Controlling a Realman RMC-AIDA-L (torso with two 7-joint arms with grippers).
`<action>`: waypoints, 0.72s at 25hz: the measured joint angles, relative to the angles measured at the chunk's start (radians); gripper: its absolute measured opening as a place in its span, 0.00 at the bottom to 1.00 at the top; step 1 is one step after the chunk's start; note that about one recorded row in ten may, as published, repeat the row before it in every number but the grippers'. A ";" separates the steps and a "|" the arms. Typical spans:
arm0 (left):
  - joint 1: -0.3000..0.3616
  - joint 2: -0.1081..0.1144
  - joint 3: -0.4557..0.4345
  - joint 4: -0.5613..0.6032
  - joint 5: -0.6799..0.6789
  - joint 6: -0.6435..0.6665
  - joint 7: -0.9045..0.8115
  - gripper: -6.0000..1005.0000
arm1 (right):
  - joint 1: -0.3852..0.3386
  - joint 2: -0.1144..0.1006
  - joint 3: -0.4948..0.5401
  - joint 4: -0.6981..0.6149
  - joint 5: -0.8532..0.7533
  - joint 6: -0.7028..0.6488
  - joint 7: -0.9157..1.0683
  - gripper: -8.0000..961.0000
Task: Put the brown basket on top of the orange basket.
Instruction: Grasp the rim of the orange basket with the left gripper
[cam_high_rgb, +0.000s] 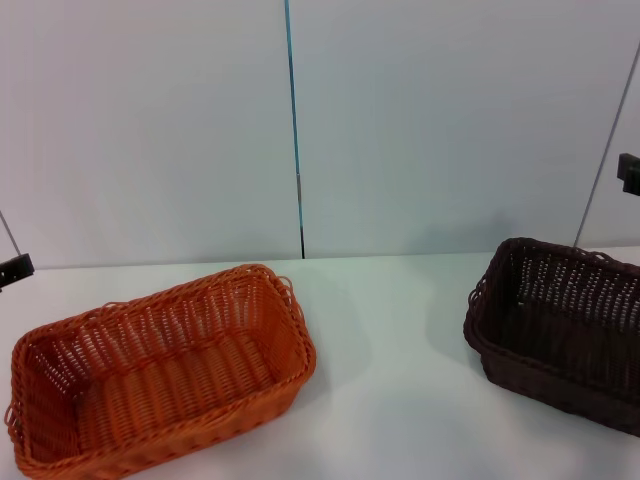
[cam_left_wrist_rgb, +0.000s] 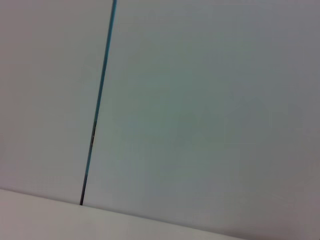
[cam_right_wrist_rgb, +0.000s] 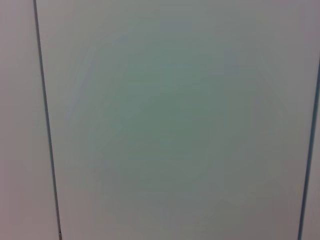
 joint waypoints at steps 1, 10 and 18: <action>0.000 0.000 0.000 0.001 0.000 -0.001 0.000 0.87 | -0.001 0.000 0.000 0.000 0.000 0.000 0.000 0.97; 0.000 0.000 0.001 0.001 0.000 -0.003 0.000 0.87 | -0.006 0.000 -0.001 0.006 0.000 0.000 -0.001 0.97; 0.000 0.000 0.001 0.001 0.000 -0.003 0.000 0.87 | -0.004 0.000 -0.003 0.008 0.000 0.000 -0.001 0.97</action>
